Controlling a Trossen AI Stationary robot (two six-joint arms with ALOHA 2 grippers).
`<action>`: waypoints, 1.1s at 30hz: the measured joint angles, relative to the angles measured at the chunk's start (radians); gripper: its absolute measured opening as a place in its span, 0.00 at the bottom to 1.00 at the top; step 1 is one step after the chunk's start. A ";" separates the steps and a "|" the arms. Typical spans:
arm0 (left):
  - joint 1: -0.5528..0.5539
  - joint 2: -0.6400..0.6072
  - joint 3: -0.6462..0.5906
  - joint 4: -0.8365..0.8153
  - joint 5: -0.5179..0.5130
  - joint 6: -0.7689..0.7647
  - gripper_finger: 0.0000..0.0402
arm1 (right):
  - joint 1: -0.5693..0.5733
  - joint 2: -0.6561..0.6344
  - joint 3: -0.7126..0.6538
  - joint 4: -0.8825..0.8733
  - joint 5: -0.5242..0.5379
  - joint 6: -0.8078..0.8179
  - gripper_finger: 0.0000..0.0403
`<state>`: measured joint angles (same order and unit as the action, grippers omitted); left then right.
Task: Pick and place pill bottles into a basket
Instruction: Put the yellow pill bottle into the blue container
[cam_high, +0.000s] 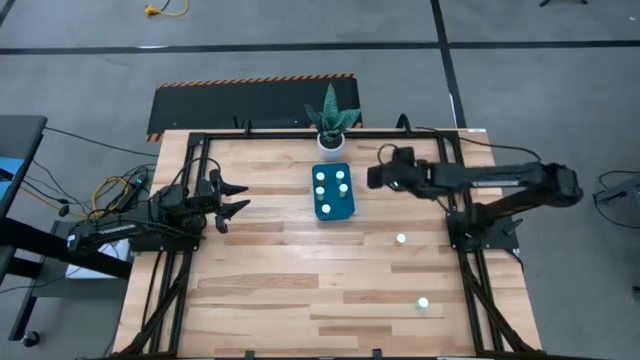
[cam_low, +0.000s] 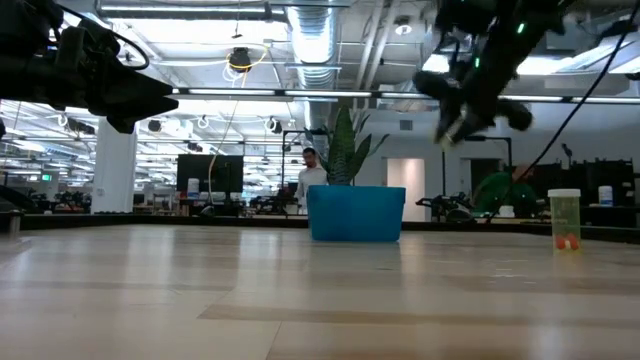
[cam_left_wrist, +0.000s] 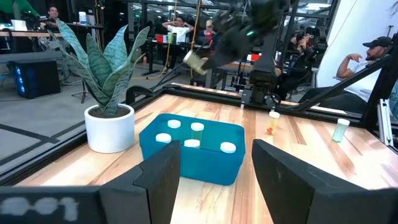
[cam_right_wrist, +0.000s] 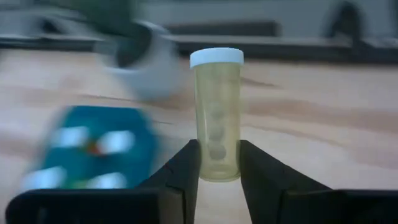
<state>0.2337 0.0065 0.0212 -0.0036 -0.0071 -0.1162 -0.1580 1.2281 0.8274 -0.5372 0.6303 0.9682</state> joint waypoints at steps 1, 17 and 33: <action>0.000 0.000 0.000 0.000 0.000 0.000 0.47 | 0.038 -0.019 0.000 0.032 0.021 -0.025 0.23; 0.002 0.000 0.000 0.013 -0.077 -0.021 0.47 | 0.402 -0.064 0.003 0.674 0.075 -0.629 0.23; 0.002 0.008 -0.003 0.469 -0.280 -0.550 0.47 | 0.418 0.234 0.312 0.691 -0.109 -0.852 0.23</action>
<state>0.2356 0.0149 0.0185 0.4657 -0.2866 -0.6659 0.2596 1.4620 1.1398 0.1540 0.5212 0.1158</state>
